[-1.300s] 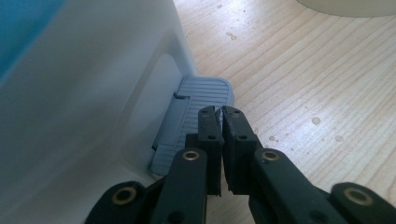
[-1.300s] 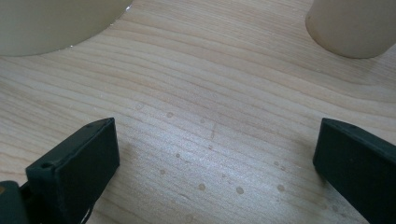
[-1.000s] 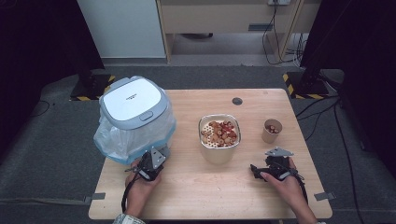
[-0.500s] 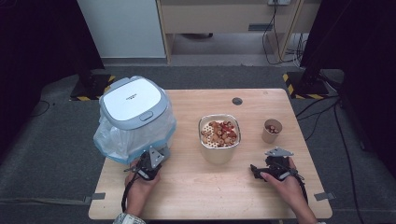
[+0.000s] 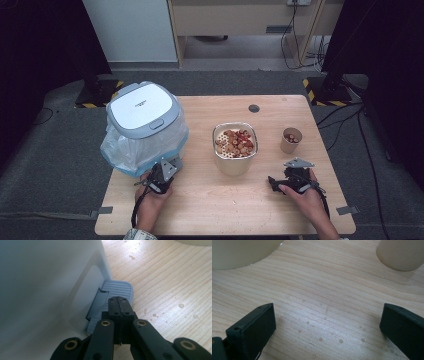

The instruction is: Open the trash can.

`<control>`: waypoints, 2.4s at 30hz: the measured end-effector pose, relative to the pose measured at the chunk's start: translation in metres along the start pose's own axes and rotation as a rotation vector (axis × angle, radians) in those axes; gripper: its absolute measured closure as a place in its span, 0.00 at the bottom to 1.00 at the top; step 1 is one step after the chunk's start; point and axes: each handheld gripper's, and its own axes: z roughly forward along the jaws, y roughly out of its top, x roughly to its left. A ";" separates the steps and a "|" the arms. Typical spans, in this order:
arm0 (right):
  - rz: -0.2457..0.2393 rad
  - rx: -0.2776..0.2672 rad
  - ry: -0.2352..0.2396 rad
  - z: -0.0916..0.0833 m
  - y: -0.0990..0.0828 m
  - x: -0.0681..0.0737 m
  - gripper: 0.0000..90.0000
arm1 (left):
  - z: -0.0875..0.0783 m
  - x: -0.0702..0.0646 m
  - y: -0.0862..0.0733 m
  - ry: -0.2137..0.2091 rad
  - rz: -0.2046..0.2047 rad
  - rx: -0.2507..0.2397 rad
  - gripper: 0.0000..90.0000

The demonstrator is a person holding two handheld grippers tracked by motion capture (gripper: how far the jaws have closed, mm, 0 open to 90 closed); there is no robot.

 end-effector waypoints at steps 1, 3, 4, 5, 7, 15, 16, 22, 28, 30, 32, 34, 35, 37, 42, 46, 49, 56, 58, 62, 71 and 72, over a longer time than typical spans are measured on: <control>0.001 0.000 -0.001 0.000 0.000 0.000 0.01 | 0.000 0.000 0.000 0.002 0.002 0.001 0.99; 0.001 0.000 -0.001 0.000 0.000 0.000 0.01 | 0.000 -0.001 0.000 0.004 0.001 0.003 0.99; 0.001 0.000 -0.001 0.000 0.000 0.000 0.01 | 0.000 -0.001 0.000 0.004 0.000 0.004 0.99; 0.001 0.000 -0.001 0.000 0.000 0.000 0.01 | 0.000 -0.001 0.000 0.005 0.002 0.004 0.99; 0.001 0.000 -0.001 0.000 0.000 0.000 0.01 | 0.001 0.000 -0.001 0.001 -0.010 0.001 0.99; 0.003 0.001 -0.002 0.000 0.000 0.000 0.01 | 0.003 0.001 -0.003 -0.012 -0.033 0.005 0.99; 0.009 0.002 -0.006 0.000 0.000 0.001 0.01 | 0.004 0.001 -0.003 -0.014 -0.034 0.013 0.99; 0.011 0.001 -0.012 0.000 0.000 0.001 0.01 | 0.008 0.001 -0.005 -0.029 -0.051 0.023 0.99; 0.014 0.001 -0.008 -0.001 0.000 0.001 0.01 | 0.009 0.002 -0.005 -0.031 -0.048 0.025 0.99; 0.016 0.003 -0.003 -0.001 0.001 0.000 0.05 | 0.009 0.002 -0.005 -0.031 -0.047 0.027 0.99; 0.025 -0.012 0.014 -0.004 0.003 -0.002 0.08 | 0.009 0.001 -0.005 -0.030 -0.045 0.025 0.99; 0.027 -0.035 -0.015 -0.006 0.004 -0.005 0.07 | 0.009 0.001 -0.005 -0.030 -0.045 0.024 0.99; 0.027 -0.035 -0.015 -0.006 0.004 -0.005 0.07 | 0.009 0.001 -0.005 -0.030 -0.045 0.024 0.99; 0.040 -0.057 -0.051 -0.010 0.005 -0.009 0.08 | 0.009 0.001 -0.004 -0.031 -0.044 0.024 0.99; 0.075 -0.098 -0.094 -0.016 0.007 -0.014 0.09 | 0.009 0.001 -0.004 -0.031 -0.043 0.024 0.99; 0.102 -0.127 -0.118 -0.019 0.009 -0.018 0.10 | 0.009 0.001 -0.004 -0.031 -0.043 0.024 0.99; 0.112 -0.141 -0.143 -0.021 0.009 -0.022 0.11 | 0.009 0.001 -0.004 -0.031 -0.043 0.023 0.99; 0.128 -0.140 -0.152 -0.022 0.010 -0.025 0.10 | 0.009 0.001 -0.004 -0.030 -0.042 0.023 0.99; 0.130 -0.140 -0.153 -0.025 0.012 -0.026 0.10 | 0.009 0.001 -0.004 -0.029 -0.041 0.024 0.99; 0.122 -0.148 -0.167 -0.030 0.016 -0.029 0.10 | 0.009 0.001 -0.005 -0.029 -0.040 0.023 0.99; 0.132 -0.140 -0.159 -0.035 0.027 -0.035 0.06 | 0.009 0.000 -0.004 -0.026 -0.035 0.025 0.99; 0.128 -0.139 -0.159 -0.036 0.029 -0.036 0.06 | 0.009 0.000 -0.004 -0.026 -0.035 0.025 0.99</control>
